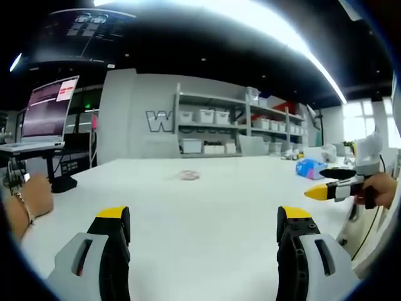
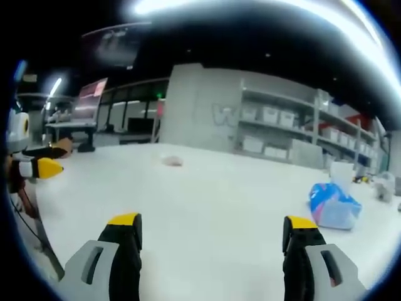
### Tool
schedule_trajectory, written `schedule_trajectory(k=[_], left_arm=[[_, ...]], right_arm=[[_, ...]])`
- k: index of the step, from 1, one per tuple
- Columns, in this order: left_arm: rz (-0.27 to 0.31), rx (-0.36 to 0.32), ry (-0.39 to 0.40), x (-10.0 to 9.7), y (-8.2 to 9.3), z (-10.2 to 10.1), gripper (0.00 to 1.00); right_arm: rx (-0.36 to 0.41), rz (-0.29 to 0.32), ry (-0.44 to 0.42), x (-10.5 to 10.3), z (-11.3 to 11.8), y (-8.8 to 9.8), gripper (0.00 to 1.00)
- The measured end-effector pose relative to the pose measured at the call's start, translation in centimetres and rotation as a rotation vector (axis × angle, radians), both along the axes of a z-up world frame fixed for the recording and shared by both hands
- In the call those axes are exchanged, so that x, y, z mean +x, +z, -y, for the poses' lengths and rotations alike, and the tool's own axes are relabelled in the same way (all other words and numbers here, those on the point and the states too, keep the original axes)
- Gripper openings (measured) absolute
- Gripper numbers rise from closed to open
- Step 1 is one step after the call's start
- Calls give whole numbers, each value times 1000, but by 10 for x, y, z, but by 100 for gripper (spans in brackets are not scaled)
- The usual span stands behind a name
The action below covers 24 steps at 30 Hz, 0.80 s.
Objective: Open the resealable bag by pulling the two sides of the seal apart until the entire bag opening is separated and visibly accessible.
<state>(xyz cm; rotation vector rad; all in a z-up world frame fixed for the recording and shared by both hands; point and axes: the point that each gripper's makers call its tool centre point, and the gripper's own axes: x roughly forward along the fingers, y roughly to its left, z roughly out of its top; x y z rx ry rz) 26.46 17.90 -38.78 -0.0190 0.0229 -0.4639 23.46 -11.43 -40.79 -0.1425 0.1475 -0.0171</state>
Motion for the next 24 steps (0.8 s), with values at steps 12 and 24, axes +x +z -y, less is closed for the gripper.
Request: schedule_trajectory(k=[12, 24], left_arm=[[0, 1, -3, 1, 0, 1, 96], [2, 0, 3, 0, 1, -1, 96]], right_arm=[[-69, -35, 50, 4, -5, -2, 95], [-175, -70, 117, 10, -5, 1, 96]])
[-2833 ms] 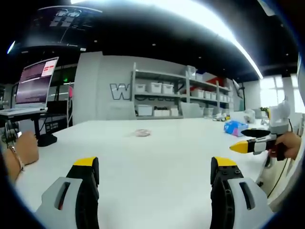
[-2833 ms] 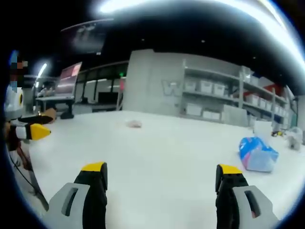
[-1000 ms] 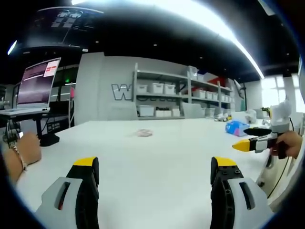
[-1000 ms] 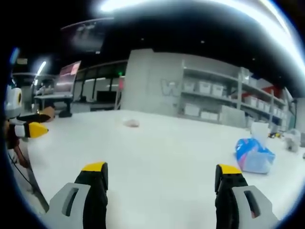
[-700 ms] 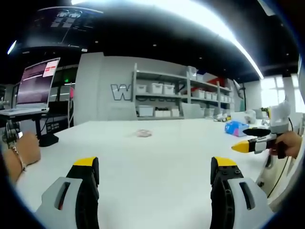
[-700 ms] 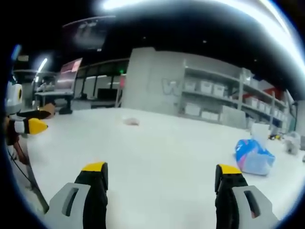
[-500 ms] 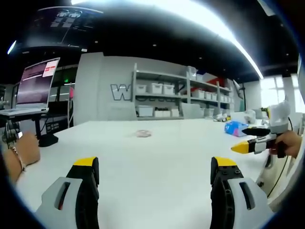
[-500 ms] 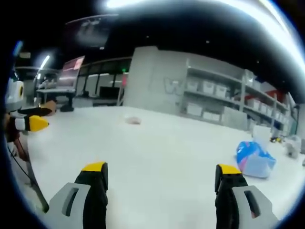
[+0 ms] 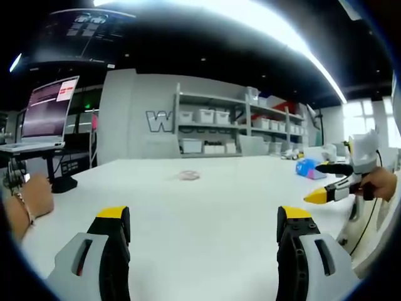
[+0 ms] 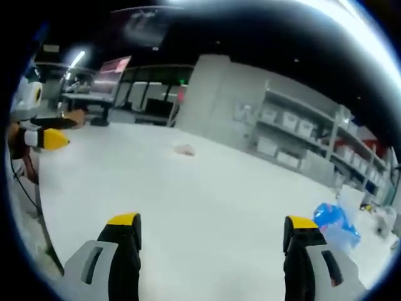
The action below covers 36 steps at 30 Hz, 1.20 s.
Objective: Open the resealable bag by pulling the two sides of the seal apart until the entire bag opening is separated and visibly accessible.
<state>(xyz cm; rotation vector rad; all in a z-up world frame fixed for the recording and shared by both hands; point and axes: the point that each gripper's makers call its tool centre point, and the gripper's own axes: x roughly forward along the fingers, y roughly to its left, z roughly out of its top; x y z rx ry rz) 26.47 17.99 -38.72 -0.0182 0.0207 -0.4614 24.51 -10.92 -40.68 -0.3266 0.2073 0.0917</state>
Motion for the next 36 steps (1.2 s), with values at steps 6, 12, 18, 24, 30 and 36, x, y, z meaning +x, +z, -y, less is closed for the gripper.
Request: schedule_trajectory(k=[6, 12, 18, 24, 30, 36], left_arm=[[-2, 1, 7, -2, -1, -2, 96], [3, -5, 9, -2, 1, -3, 96], [0, -2, 11, -3, -1, -3, 96], [0, -2, 18, -2, 0, -6, 96], [0, -2, 21, -2, -1, -8, 96], [2, -3, 24, -3, -1, -9, 96]], right_arm=[[-38, 3, 17, 3, 2, 5, 96], [-81, -9, 35, 8, 5, 6, 96], [-125, -35, 81, 12, 1, 2, 95], [-150, -33, 117, 19, -3, 6, 95], [-132, 5, 133, 30, -7, 17, 95], [-107, 12, 133, 38, -10, 17, 95]])
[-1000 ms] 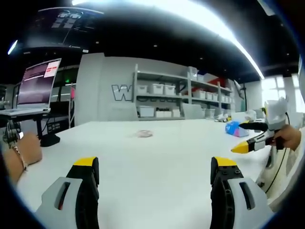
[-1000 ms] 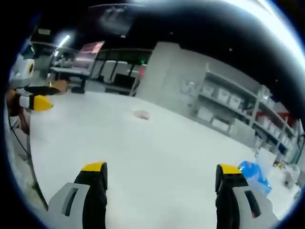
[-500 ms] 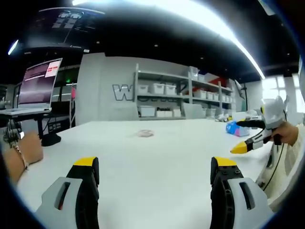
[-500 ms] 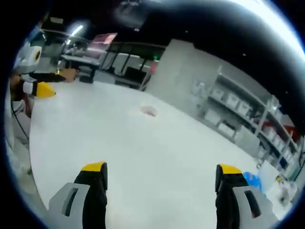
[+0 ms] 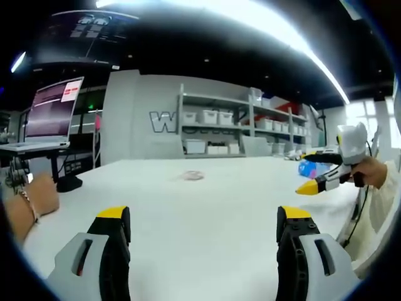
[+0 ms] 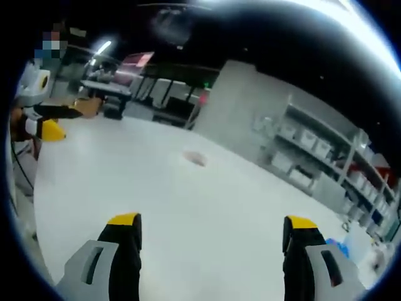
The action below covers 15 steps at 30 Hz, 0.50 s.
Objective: Open the resealable bag by pulling the two sides of the seal apart until the entire bag opening is separated and visibly accessible.
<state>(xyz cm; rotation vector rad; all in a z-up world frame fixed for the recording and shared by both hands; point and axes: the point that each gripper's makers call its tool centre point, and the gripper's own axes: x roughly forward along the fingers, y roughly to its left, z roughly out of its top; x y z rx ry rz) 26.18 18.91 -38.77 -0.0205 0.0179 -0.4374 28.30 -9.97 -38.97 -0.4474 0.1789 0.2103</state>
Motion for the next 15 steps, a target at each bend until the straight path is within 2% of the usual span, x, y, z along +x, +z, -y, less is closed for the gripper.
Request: schedule_trajectory(k=[5, 11, 15], left_arm=[[0, 0, 6, 0, 0, -2, 96], [2, -3, -1, 0, 1, -1, 96], [5, -6, -5, 0, 3, 0, 96]], right_arm=[[39, 4, 0, 1, -1, 0, 94], [45, 8, 0, 2, -1, 2, 92], [98, 7, 8, 4, -3, 6, 93]])
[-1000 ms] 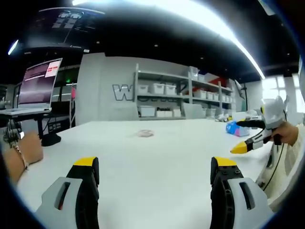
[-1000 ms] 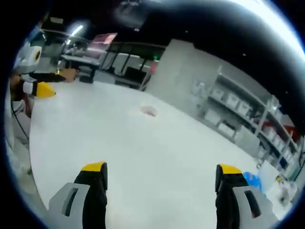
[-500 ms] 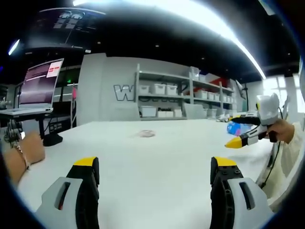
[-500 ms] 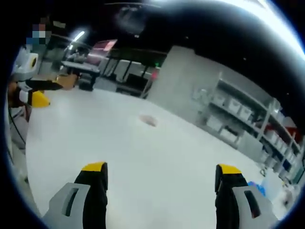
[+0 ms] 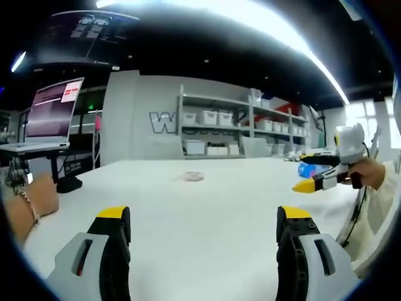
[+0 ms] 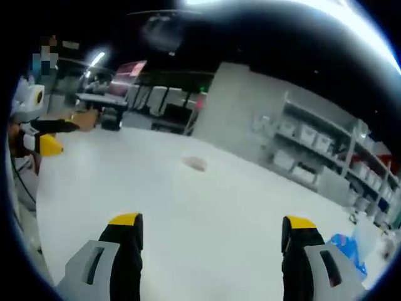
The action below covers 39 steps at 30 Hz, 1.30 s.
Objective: Open the resealable bag by pulling the two sides of the seal apart until the entire bag opening is separated and visibly accessible.
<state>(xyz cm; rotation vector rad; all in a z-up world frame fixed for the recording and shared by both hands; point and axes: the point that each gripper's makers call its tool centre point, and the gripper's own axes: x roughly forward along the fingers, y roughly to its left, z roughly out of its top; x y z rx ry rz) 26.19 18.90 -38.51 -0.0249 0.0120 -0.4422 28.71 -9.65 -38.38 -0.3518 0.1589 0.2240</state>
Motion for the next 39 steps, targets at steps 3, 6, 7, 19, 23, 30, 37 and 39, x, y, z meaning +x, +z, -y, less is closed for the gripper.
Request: schedule_trajectory(k=[3, 6, 7, 19, 23, 30, 37, 39], left_arm=[[1, 0, 0, 0, 1, 0, 96], [2, -1, -1, 0, 1, -1, 96], [2, -1, 0, 0, 1, -1, 96], [6, -3, 0, -1, 2, -3, 96], [7, -3, 3, -1, 2, -4, 96], [6, -1, 3, -1, 2, -5, 95], [5, 3, 5, -1, 2, -6, 95], [5, 4, 4, -1, 2, -6, 95]], right_arm=[[21, -4, -1, 2, -1, 0, 93], [27, -8, -1, 3, -2, 1, 93], [31, -10, 0, 4, -3, 1, 93], [-8, -20, 18, 10, -11, 3, 93], [-46, -31, 29, 12, -13, 1, 93], [-110, -25, 48, 17, -16, 7, 93], [-201, -30, 80, 22, -19, 9, 93], [-221, -34, 93, 24, -21, 9, 93]])
